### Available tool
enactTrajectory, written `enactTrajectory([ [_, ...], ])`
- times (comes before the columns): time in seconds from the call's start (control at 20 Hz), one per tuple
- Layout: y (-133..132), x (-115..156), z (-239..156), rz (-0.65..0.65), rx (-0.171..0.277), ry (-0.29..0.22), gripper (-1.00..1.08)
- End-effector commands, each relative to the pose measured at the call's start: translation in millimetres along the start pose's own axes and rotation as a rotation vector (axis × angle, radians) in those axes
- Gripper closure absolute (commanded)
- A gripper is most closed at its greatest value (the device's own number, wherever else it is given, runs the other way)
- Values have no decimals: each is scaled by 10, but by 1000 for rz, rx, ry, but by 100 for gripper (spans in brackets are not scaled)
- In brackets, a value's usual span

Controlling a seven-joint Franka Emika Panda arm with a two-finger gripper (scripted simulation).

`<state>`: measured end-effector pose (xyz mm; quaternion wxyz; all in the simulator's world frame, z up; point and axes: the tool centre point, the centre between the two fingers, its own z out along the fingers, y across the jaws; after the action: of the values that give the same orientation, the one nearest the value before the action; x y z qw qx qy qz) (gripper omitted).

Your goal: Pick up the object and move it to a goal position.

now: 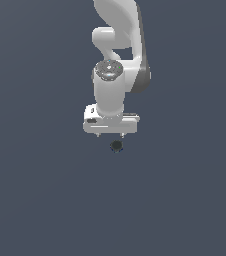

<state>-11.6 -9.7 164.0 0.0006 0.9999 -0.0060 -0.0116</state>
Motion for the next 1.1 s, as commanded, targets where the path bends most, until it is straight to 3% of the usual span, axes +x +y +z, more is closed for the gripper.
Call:
enactTrajectory([
  [0.0, 0, 0, 0, 0, 0, 0, -92],
  [0.65, 60, -37, 8, -15, -12, -20, -92],
  [1.05, 19, -63, 163, -102, -13, -15, -92],
])
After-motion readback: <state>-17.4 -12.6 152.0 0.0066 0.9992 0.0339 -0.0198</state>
